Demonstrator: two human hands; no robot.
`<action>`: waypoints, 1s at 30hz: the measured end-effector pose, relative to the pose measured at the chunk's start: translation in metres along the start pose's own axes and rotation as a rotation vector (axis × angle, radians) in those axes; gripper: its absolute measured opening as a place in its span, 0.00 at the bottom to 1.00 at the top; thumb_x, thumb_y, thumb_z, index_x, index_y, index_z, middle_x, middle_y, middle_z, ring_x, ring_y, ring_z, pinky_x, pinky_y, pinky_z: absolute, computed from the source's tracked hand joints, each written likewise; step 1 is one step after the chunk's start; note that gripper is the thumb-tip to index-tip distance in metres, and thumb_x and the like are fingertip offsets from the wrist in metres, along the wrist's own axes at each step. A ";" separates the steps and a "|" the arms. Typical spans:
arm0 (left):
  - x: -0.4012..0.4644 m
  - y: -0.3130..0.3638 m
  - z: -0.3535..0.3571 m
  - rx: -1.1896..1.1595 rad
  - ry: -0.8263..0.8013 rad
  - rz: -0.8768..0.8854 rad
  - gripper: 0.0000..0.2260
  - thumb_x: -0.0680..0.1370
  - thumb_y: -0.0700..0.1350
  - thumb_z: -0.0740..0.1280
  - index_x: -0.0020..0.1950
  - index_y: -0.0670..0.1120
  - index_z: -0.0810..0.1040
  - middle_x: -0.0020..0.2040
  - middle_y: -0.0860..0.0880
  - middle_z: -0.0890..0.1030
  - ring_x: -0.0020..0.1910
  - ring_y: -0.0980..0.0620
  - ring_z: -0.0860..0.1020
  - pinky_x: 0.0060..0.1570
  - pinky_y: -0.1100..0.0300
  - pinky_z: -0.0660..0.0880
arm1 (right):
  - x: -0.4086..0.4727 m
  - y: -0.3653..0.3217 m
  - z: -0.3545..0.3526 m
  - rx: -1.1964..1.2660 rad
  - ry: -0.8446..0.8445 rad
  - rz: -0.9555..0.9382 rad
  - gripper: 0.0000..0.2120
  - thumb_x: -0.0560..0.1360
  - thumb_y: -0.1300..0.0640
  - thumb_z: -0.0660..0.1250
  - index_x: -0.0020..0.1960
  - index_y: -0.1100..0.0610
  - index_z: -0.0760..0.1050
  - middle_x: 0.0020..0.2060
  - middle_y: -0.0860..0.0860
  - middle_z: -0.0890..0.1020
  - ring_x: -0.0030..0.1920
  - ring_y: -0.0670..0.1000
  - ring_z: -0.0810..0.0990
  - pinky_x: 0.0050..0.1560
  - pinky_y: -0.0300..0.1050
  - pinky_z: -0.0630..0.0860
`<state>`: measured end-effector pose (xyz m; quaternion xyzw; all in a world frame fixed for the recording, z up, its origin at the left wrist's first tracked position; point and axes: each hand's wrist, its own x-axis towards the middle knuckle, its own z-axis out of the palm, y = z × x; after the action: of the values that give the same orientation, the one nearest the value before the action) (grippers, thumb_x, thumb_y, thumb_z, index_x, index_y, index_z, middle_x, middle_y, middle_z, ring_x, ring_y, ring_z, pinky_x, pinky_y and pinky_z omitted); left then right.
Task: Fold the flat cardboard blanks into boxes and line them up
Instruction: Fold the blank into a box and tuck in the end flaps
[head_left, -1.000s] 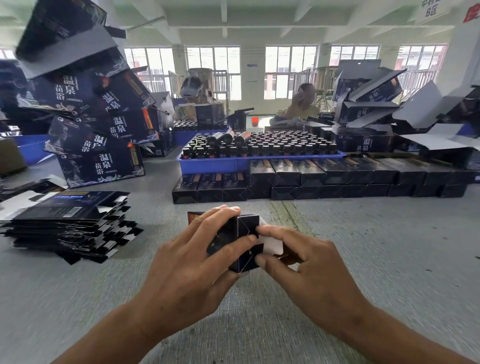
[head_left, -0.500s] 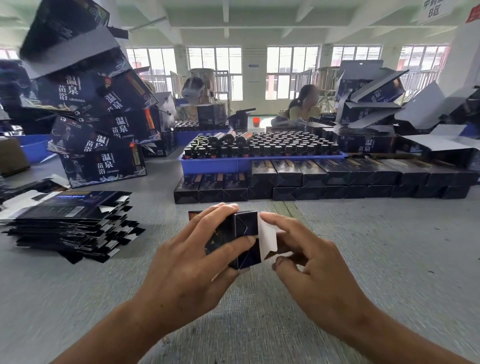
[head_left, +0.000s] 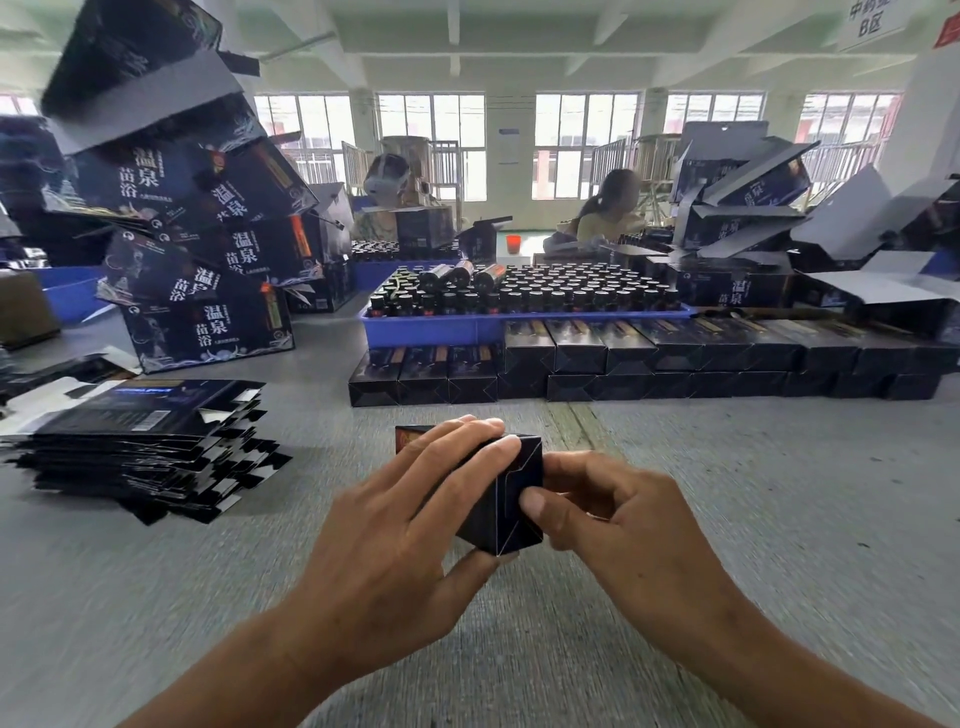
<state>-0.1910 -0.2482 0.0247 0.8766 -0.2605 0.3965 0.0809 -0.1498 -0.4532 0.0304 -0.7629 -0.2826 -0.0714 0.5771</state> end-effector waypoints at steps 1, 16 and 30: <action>0.000 0.000 0.000 -0.003 0.003 -0.002 0.38 0.71 0.51 0.76 0.77 0.47 0.63 0.74 0.50 0.71 0.73 0.50 0.70 0.63 0.53 0.77 | 0.000 0.000 0.000 0.005 0.004 0.004 0.11 0.75 0.52 0.74 0.52 0.37 0.79 0.47 0.33 0.84 0.47 0.38 0.84 0.43 0.31 0.78; 0.001 0.003 0.001 -0.036 -0.001 0.014 0.36 0.73 0.53 0.75 0.77 0.47 0.64 0.75 0.51 0.70 0.75 0.52 0.68 0.67 0.55 0.74 | -0.003 -0.004 0.002 -0.034 0.087 0.010 0.08 0.74 0.55 0.75 0.48 0.43 0.82 0.41 0.34 0.85 0.43 0.36 0.83 0.41 0.25 0.75; 0.003 0.001 0.001 -0.064 0.048 0.004 0.35 0.75 0.54 0.74 0.77 0.45 0.64 0.76 0.50 0.70 0.76 0.53 0.66 0.71 0.56 0.70 | -0.003 -0.004 -0.001 -0.038 0.011 0.003 0.25 0.68 0.34 0.74 0.62 0.40 0.77 0.50 0.34 0.83 0.50 0.39 0.84 0.45 0.32 0.80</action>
<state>-0.1894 -0.2500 0.0263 0.8632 -0.2727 0.4091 0.1144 -0.1544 -0.4545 0.0321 -0.7737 -0.2767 -0.0799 0.5643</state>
